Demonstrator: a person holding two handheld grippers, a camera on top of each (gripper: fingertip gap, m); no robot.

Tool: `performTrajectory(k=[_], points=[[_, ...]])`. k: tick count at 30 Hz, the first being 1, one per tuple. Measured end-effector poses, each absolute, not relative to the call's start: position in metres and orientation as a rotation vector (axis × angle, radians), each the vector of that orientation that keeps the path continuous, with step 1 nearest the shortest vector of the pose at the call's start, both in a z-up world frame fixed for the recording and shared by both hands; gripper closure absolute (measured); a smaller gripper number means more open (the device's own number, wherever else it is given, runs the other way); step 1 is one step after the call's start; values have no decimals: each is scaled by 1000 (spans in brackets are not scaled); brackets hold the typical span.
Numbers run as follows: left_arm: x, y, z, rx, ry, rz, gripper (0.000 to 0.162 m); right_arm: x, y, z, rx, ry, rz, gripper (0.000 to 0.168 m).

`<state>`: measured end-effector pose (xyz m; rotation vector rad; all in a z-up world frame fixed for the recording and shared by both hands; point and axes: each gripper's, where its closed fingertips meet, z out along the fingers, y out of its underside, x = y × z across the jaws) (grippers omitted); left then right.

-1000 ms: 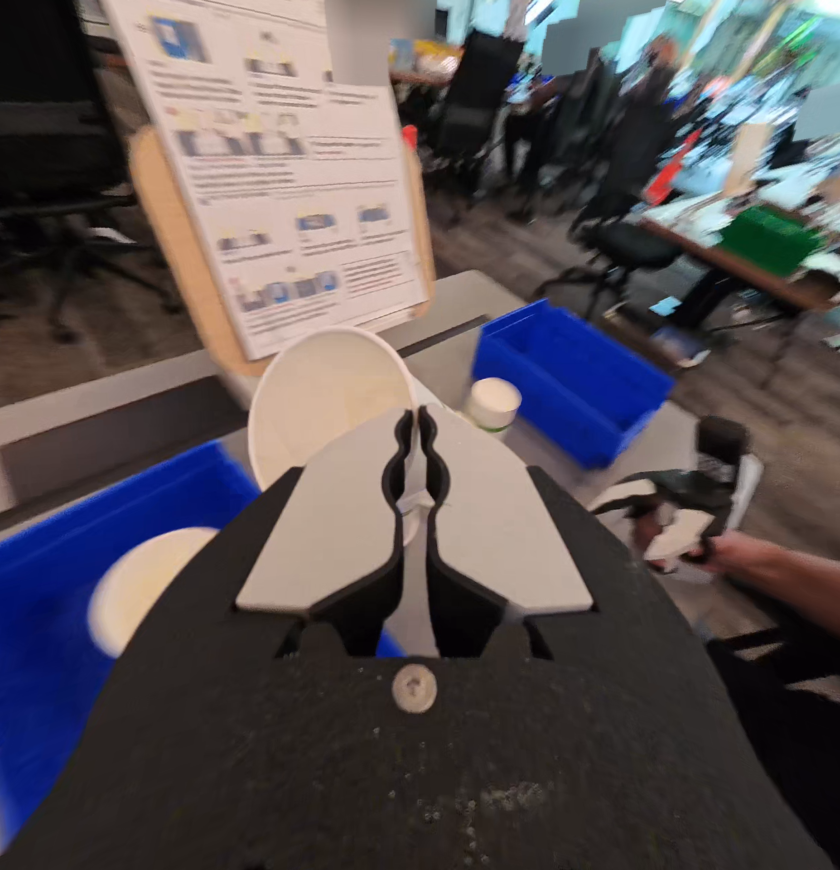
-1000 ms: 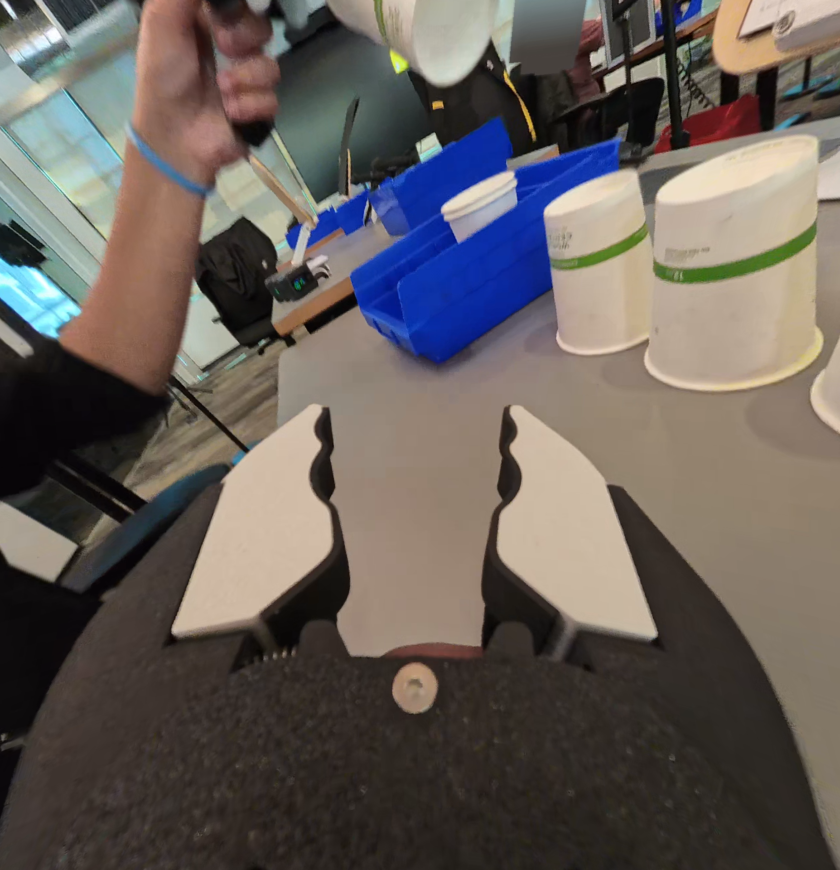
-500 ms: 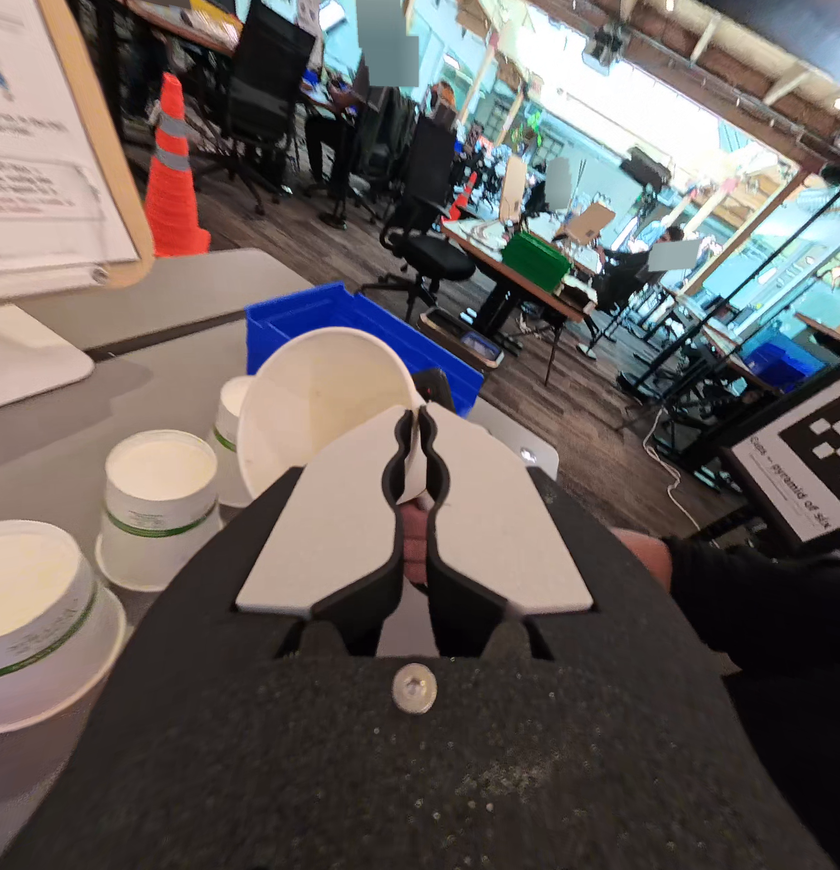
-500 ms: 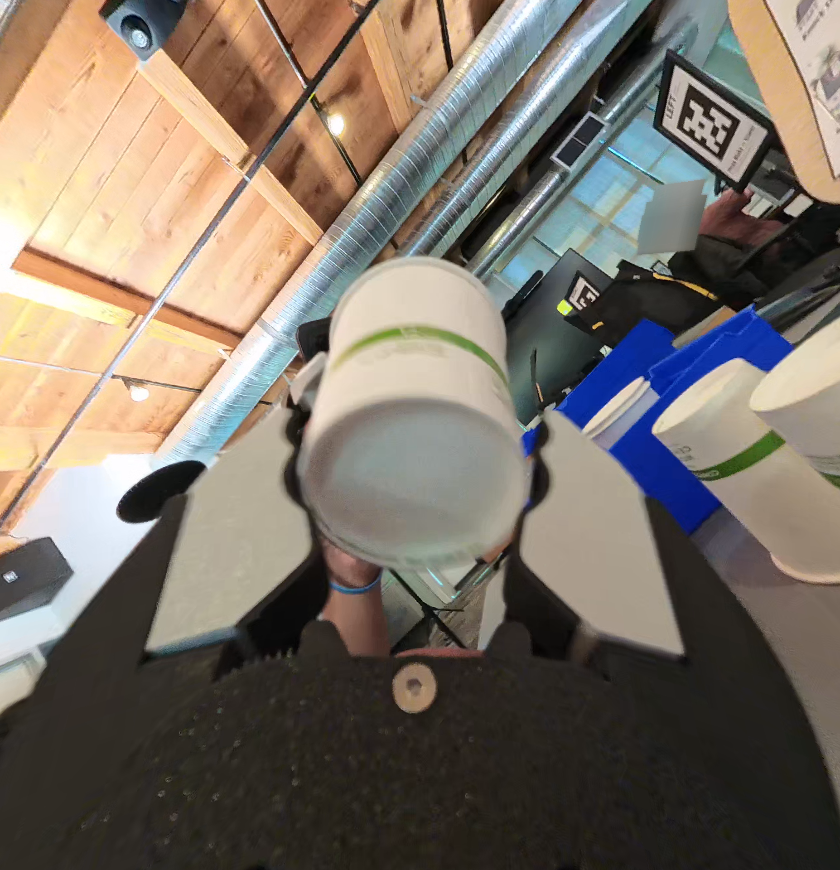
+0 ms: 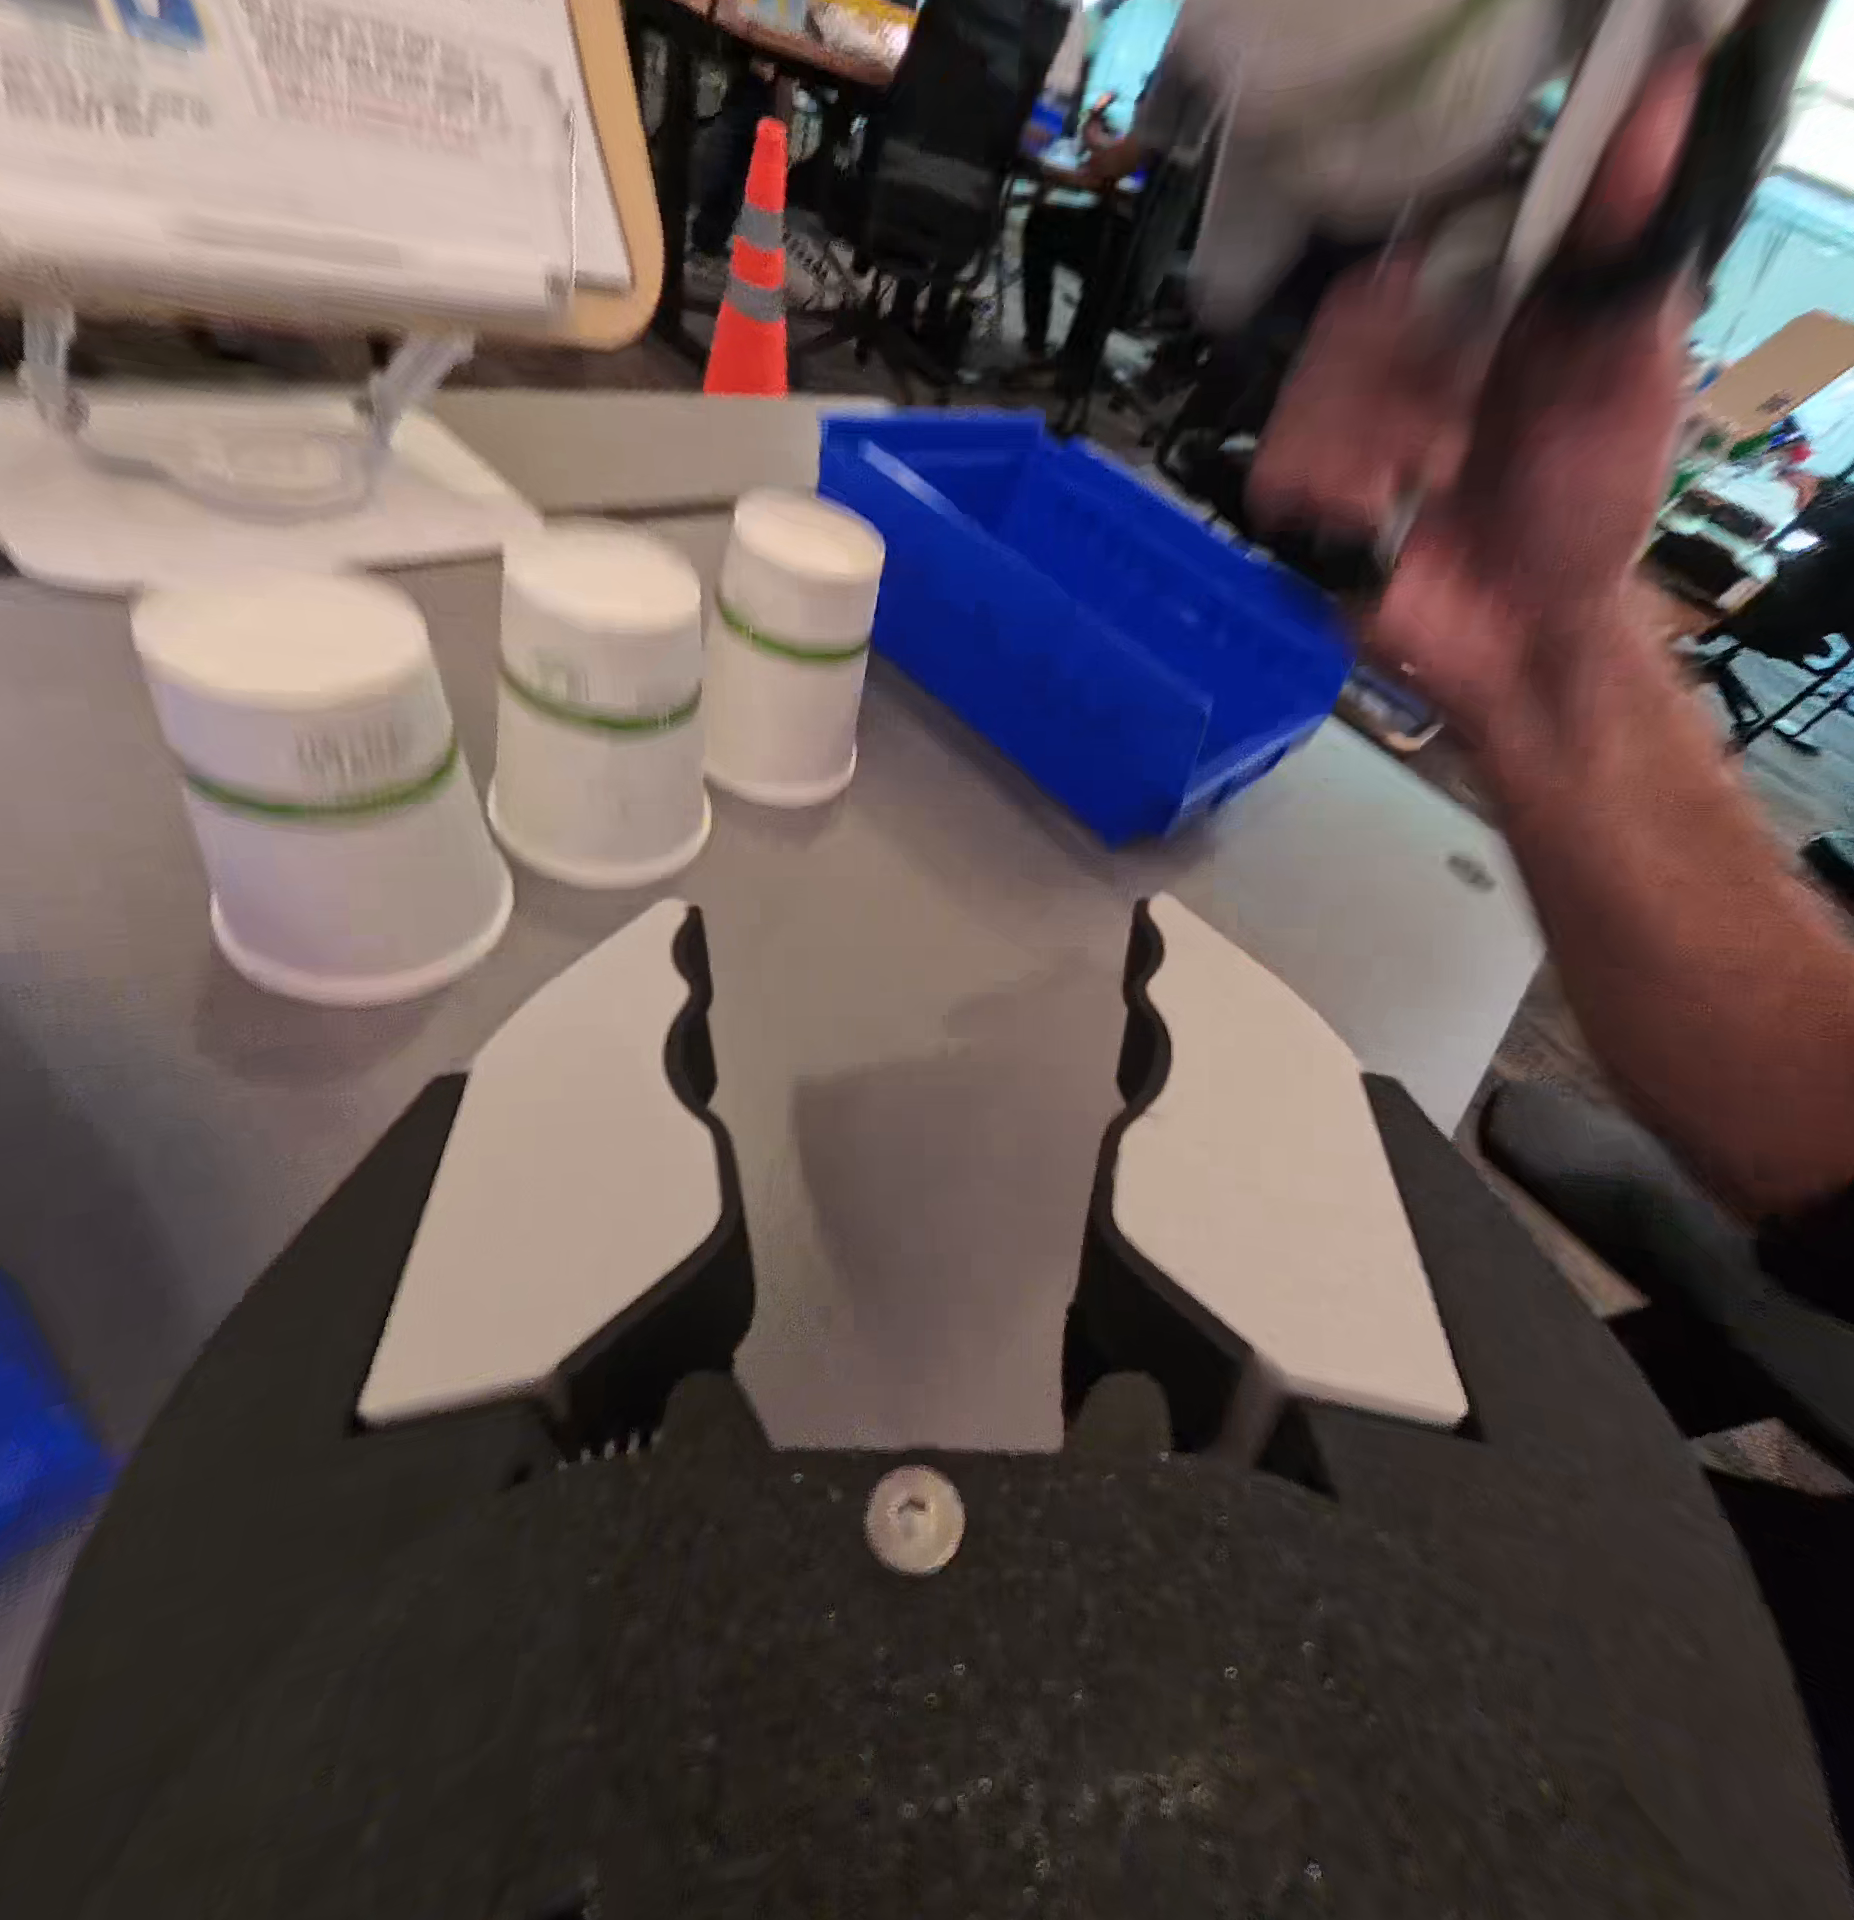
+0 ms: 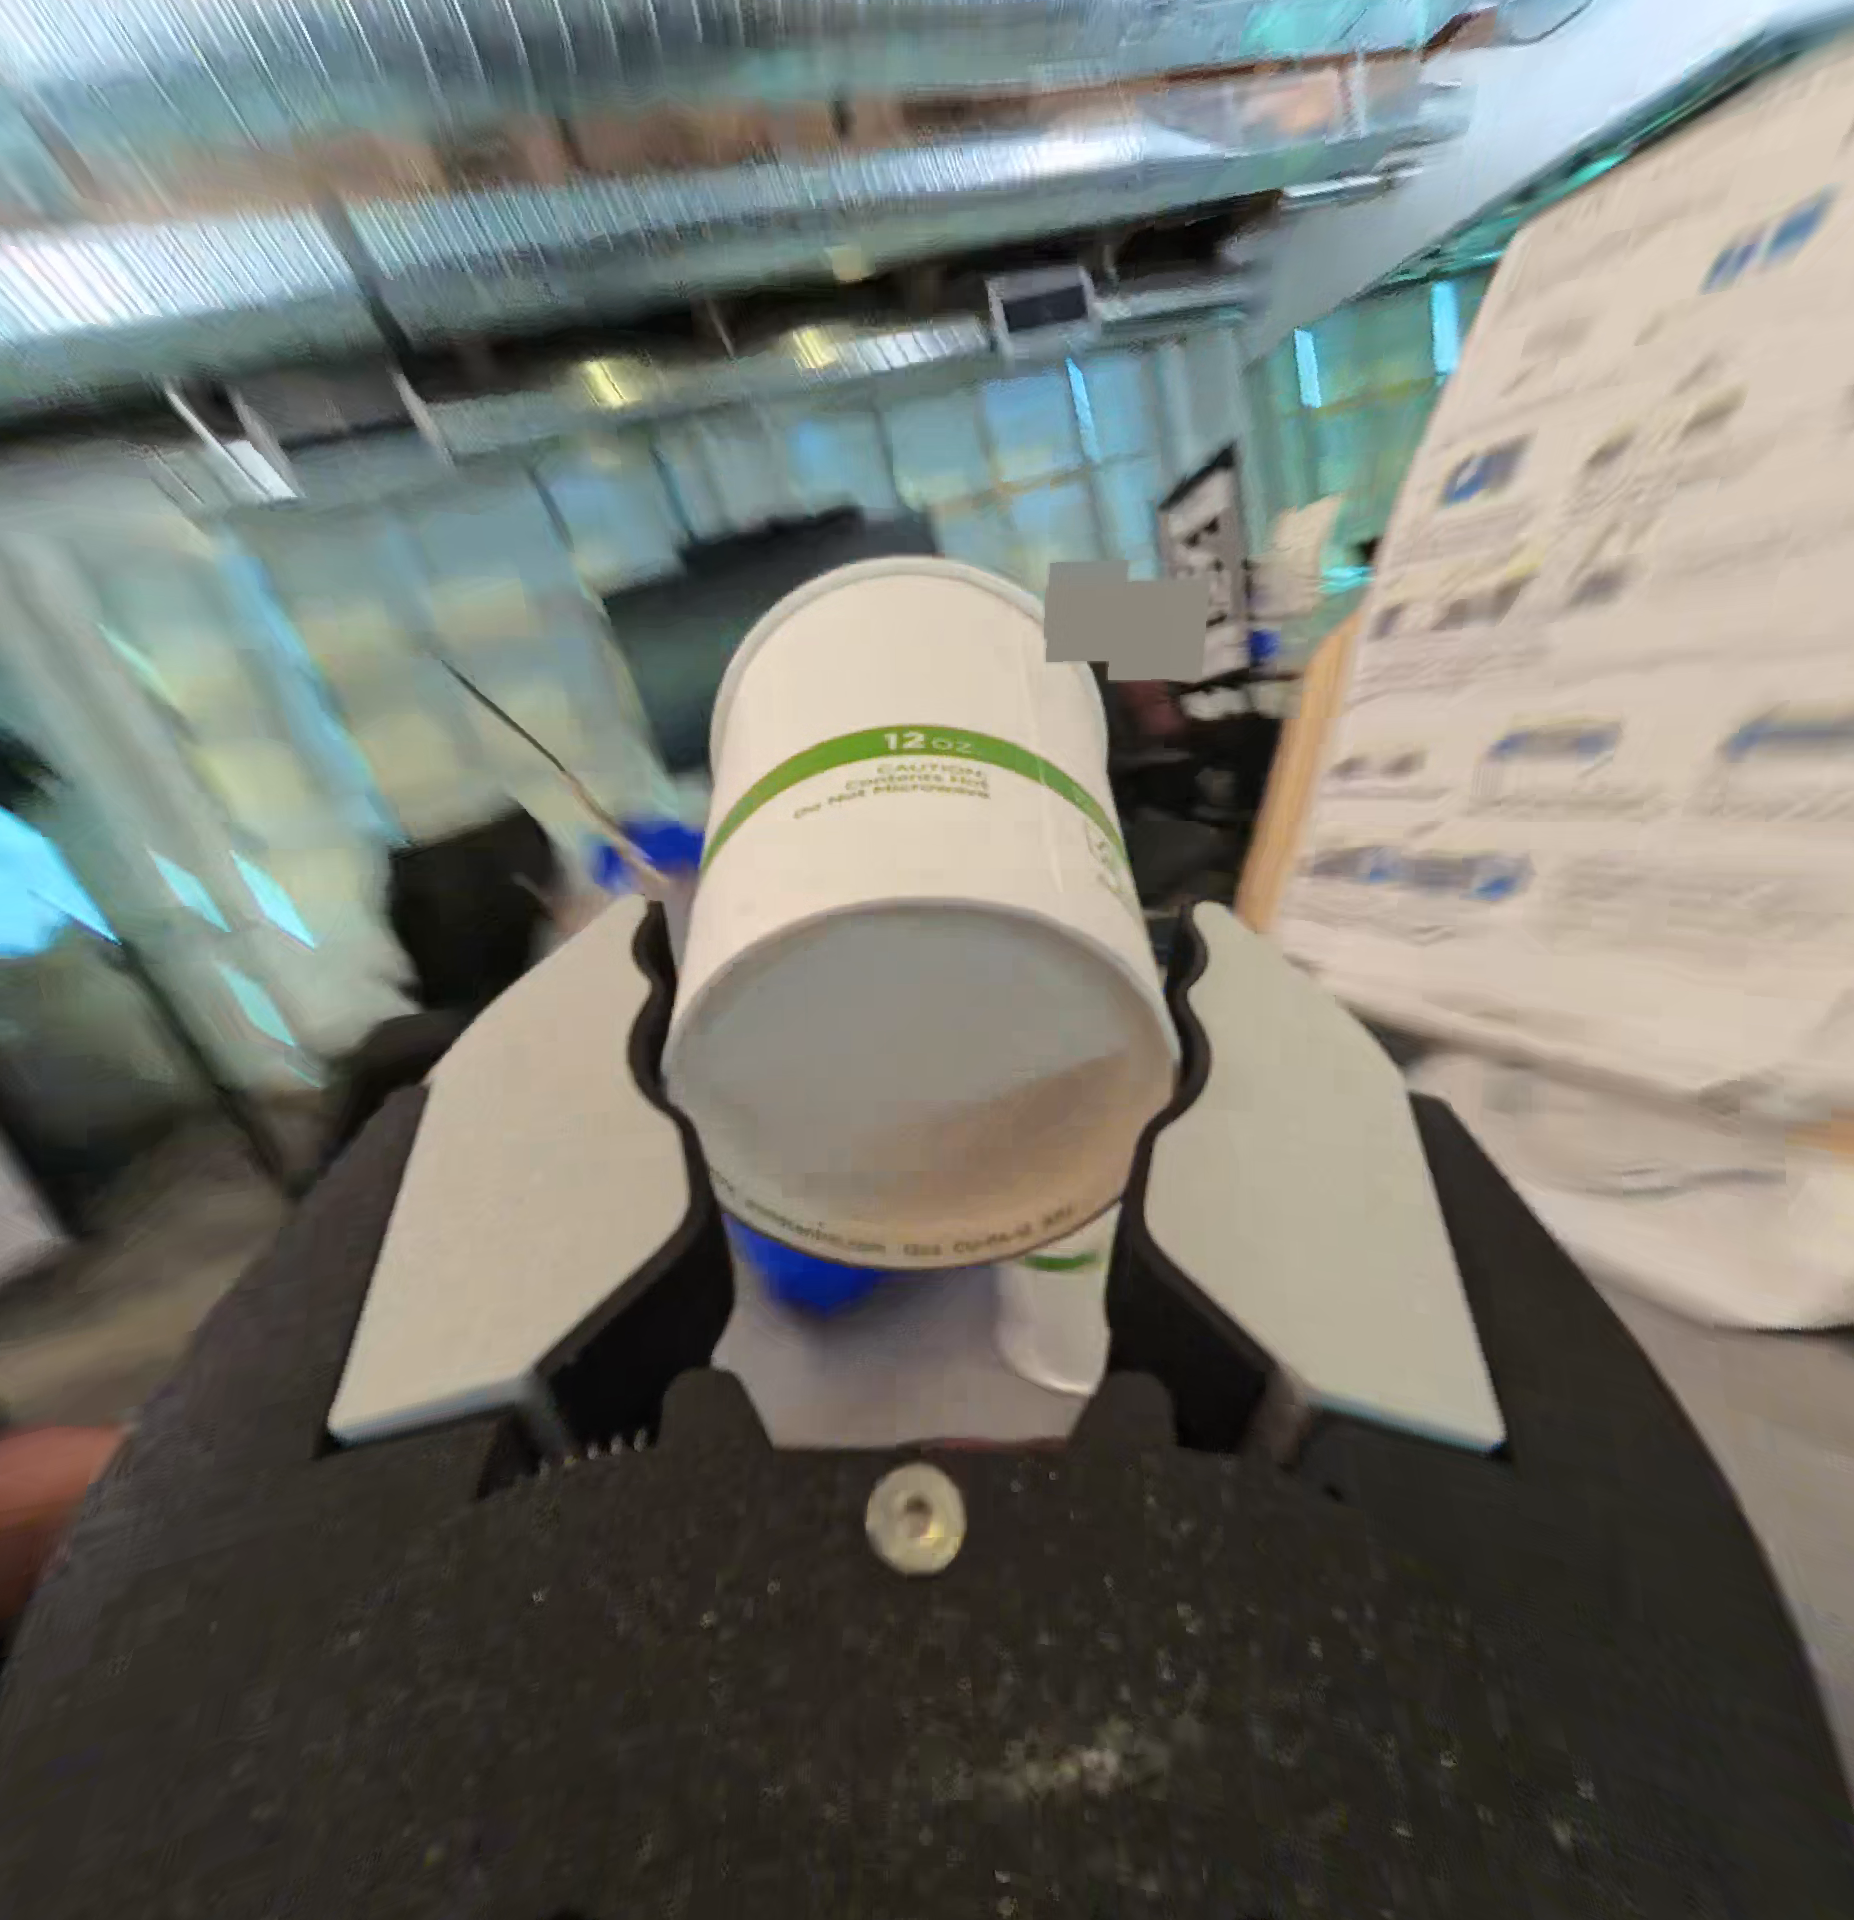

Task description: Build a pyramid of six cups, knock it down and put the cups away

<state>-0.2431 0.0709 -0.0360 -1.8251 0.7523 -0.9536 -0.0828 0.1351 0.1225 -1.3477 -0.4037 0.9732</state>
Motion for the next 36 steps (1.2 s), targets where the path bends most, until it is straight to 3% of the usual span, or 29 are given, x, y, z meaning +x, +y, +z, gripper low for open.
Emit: performTrajectory(k=[3, 7, 16, 23, 29, 31, 33, 36], points=[[-253, 43, -83, -1850, 782, -874, 91, -68, 174, 158, -1550, -648, 474, 78], [-252, 34, -107, -1849, 893, -768, 96, -73, 234, 161, -1863, -987, 89, 78], [-241, 29, -123, -1900, 958, -834, 99, -93, 257, 12, -2494, -1598, -125, 78], [-244, 26, -127, -1915, 977, -840, 98, -94, 249, -31, -2617, -1652, -37, 78], [-240, 24, -130, -1922, 1006, -843, 98, -95, 248, -33, -2616, -1659, -7, 77], [-238, 23, -135, -1941, 1023, -844, 97, -95, 247, -27, -2608, -1647, 10, 69], [-237, 22, -139, -1957, 1031, -845, 95, -97, 244, -5, -2551, -1606, 40, 61], [-239, 21, -141, -1968, 1035, -856, 94, -111, 232, 52, -2264, -1462, 121, 70]])
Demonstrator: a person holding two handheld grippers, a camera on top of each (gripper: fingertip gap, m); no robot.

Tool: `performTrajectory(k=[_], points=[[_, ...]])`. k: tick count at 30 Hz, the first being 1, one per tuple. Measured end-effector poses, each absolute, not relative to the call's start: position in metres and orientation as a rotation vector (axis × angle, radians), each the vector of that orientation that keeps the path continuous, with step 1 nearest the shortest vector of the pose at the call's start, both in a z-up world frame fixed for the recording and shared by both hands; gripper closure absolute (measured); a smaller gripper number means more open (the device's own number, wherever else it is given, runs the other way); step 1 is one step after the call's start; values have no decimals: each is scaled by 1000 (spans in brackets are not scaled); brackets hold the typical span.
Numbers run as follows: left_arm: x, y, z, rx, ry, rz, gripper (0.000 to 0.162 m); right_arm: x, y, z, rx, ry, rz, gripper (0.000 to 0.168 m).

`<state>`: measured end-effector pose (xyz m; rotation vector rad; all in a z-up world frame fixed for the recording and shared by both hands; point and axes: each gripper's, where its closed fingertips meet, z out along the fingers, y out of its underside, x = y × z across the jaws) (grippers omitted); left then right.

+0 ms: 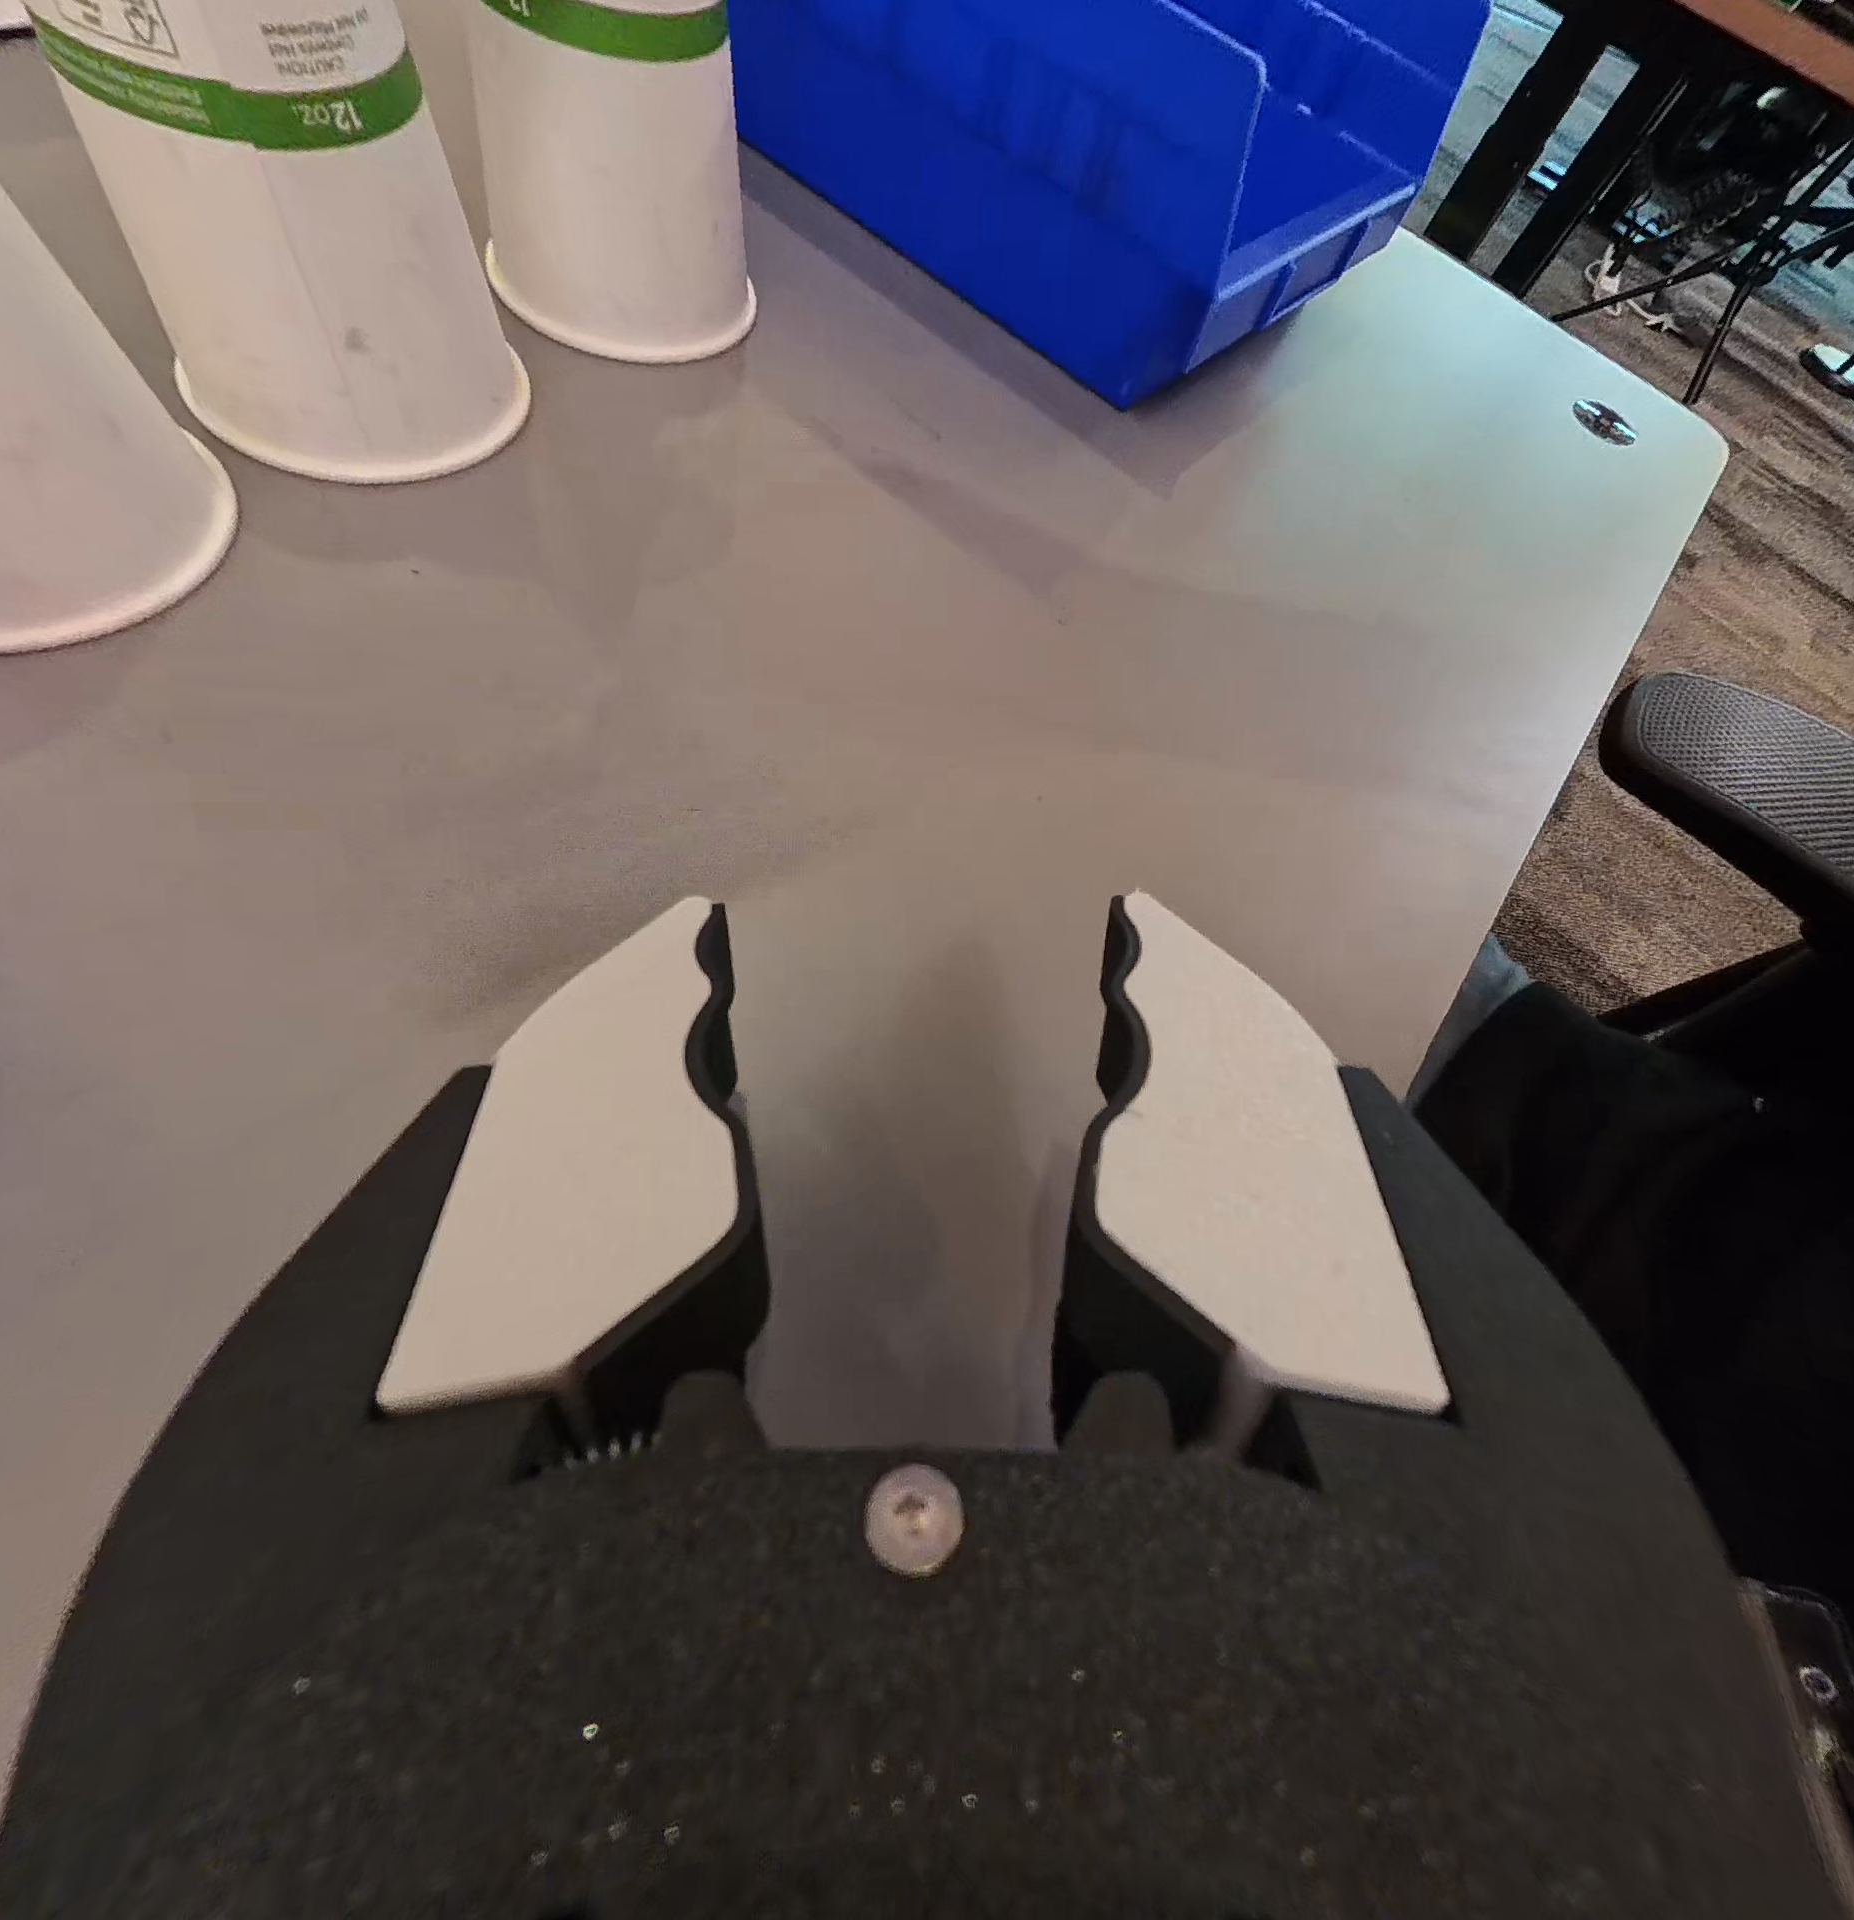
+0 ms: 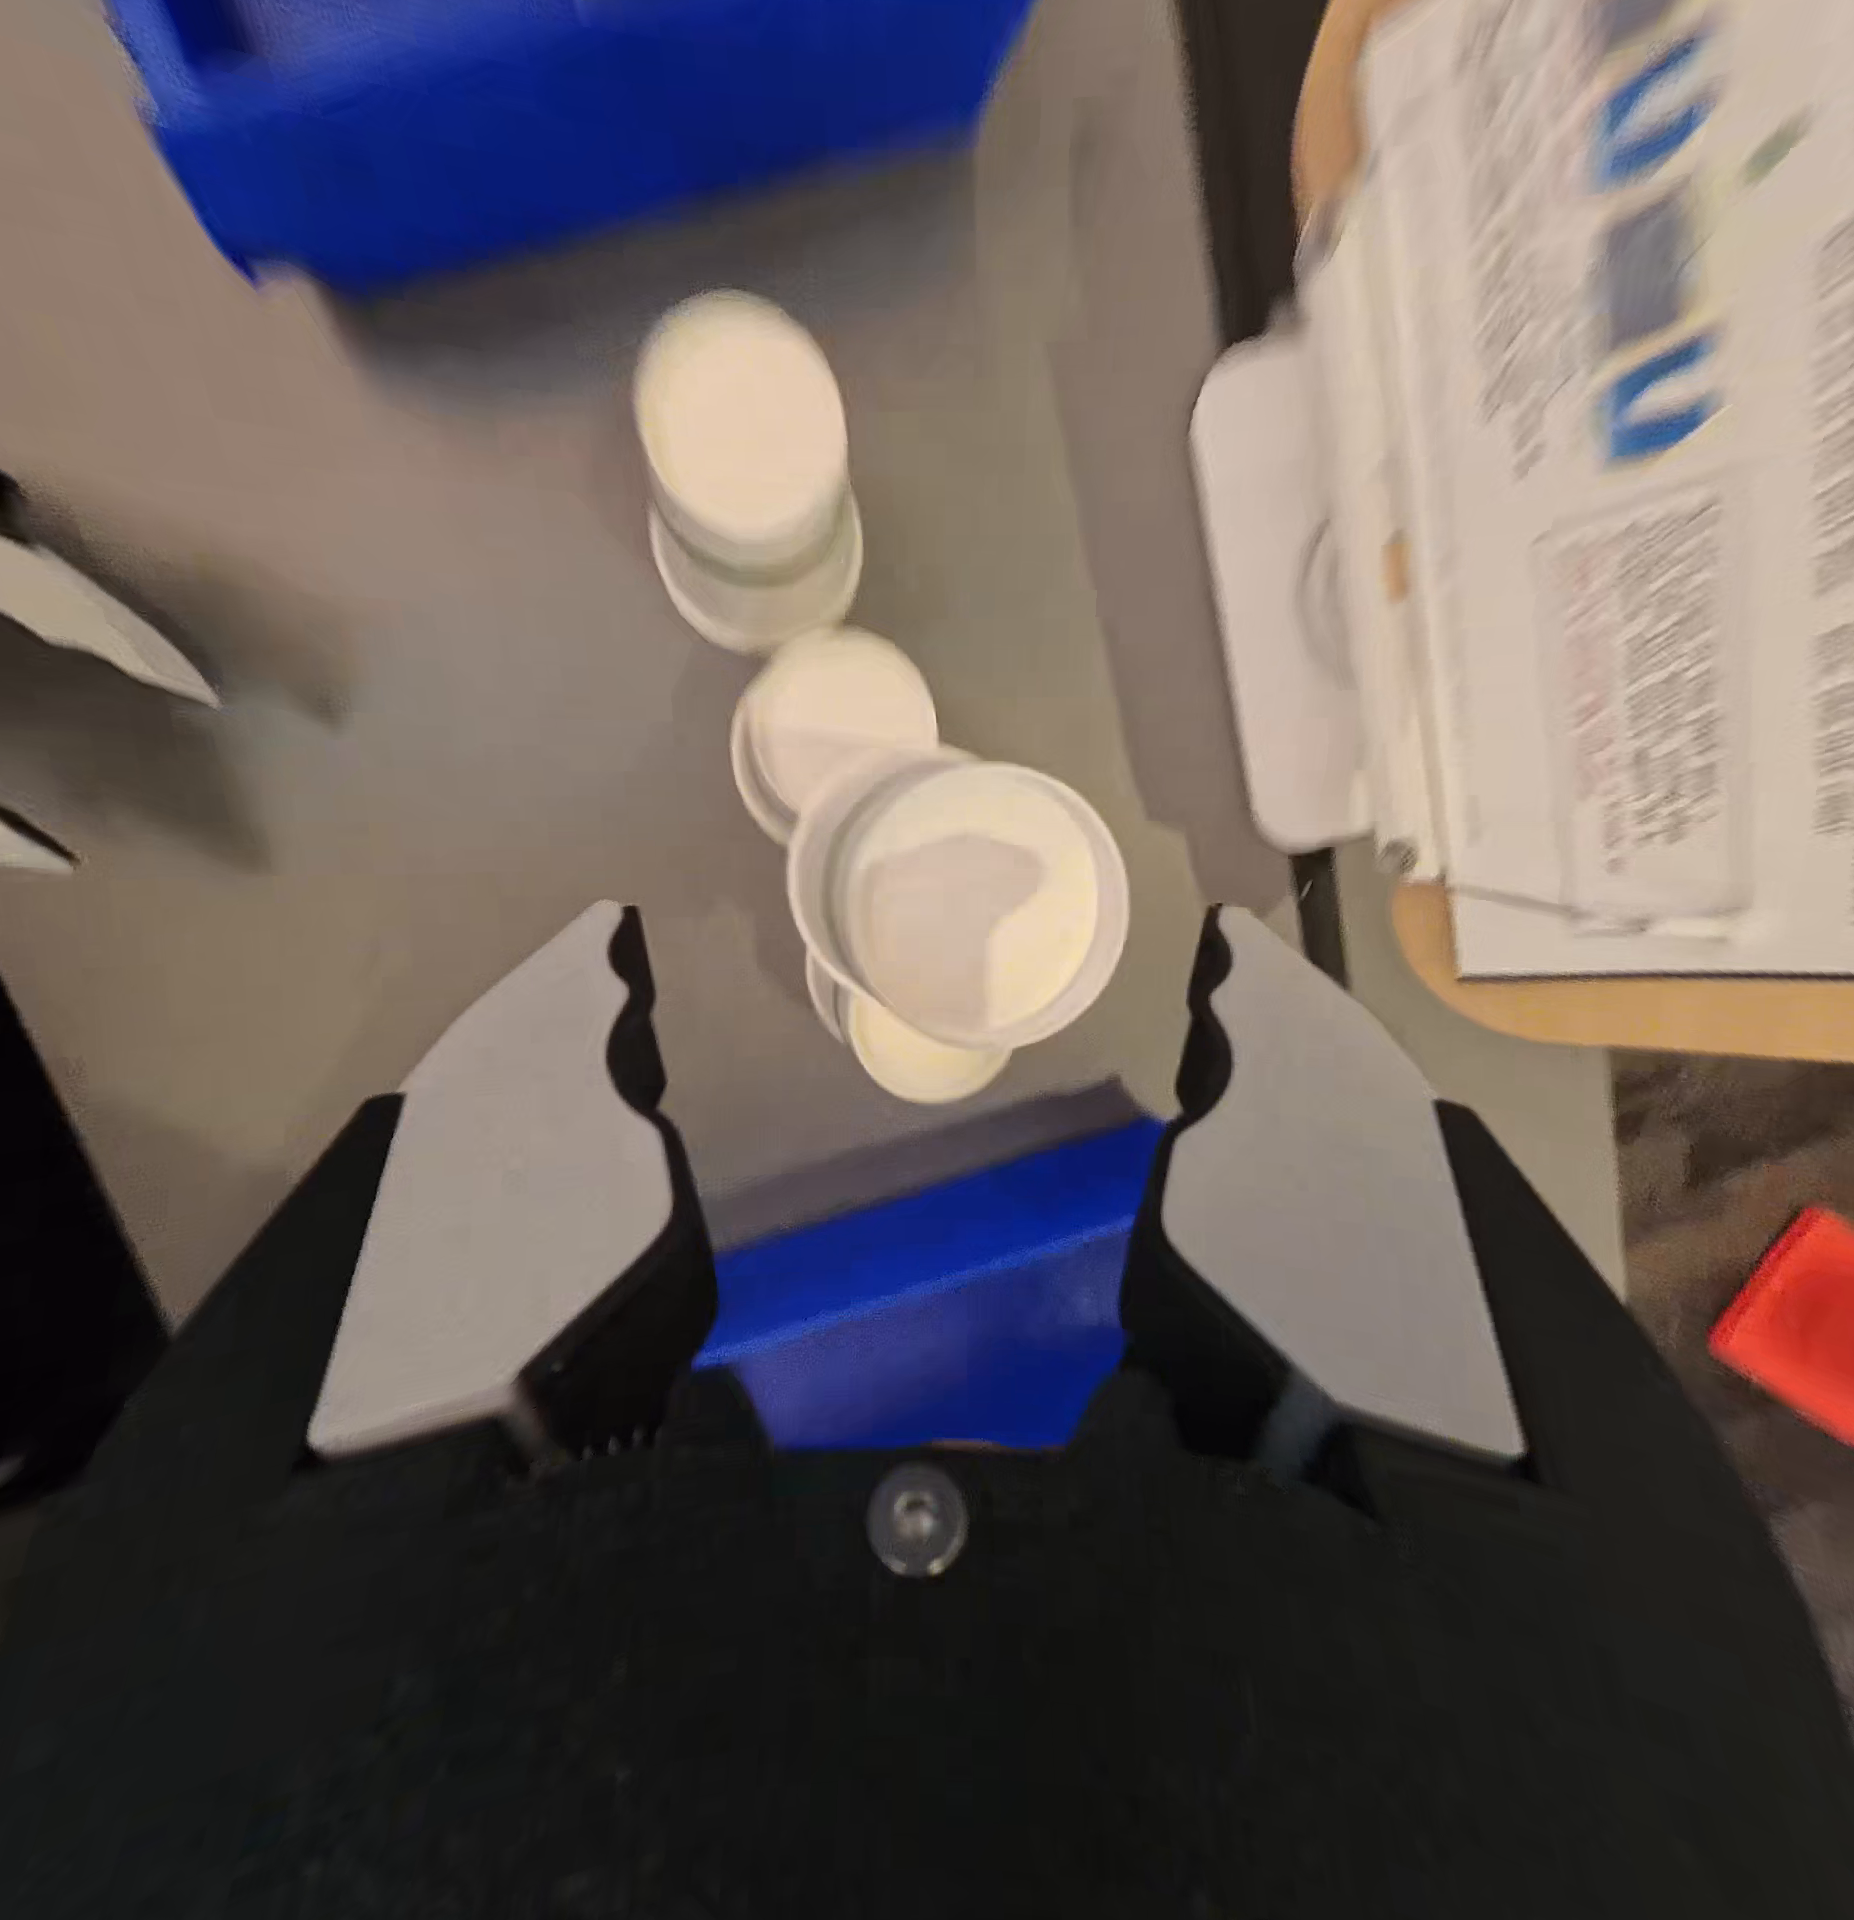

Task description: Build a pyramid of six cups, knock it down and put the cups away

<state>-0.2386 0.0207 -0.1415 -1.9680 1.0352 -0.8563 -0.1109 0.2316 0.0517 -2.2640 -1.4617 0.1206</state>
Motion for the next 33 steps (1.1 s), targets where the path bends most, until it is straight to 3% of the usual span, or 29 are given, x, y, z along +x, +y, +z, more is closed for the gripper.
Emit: performTrajectory(k=[3, 5, 10, 13, 16, 20, 25, 33], points=[[-242, 22, -140, -1960, 1033, -856, 95, -132, 180, 75, -1923, -1332, 252, 72], [-243, 24, -137, -1953, 1027, -861, 96, -147, 133, 62, -1756, -1171, 408, 87], [-254, 29, -109, -1926, 1014, -980, 103, -186, 21, -54, -1680, -952, 790, 92], [-277, 51, -66, -1844, 1082, -986, 108, -194, -10, -88, -1675, -951, 797, 95], [-318, 93, -41, -1868, 1275, -810, 126, -194, -20, -99, -1664, -995, 769, 101], [-384, 211, -41, -2006, 1347, -268, 129, -189, -13, -106, -1702, -985, 825, 103], [-420, 270, -73, -2157, 1579, 65, 128, -179, -5, -110, -1732, -965, 883, 115], [-420, 287, -84, -2201, 1589, 43, 137, -173, 1, -110, -1736, -939, 911, 113]])
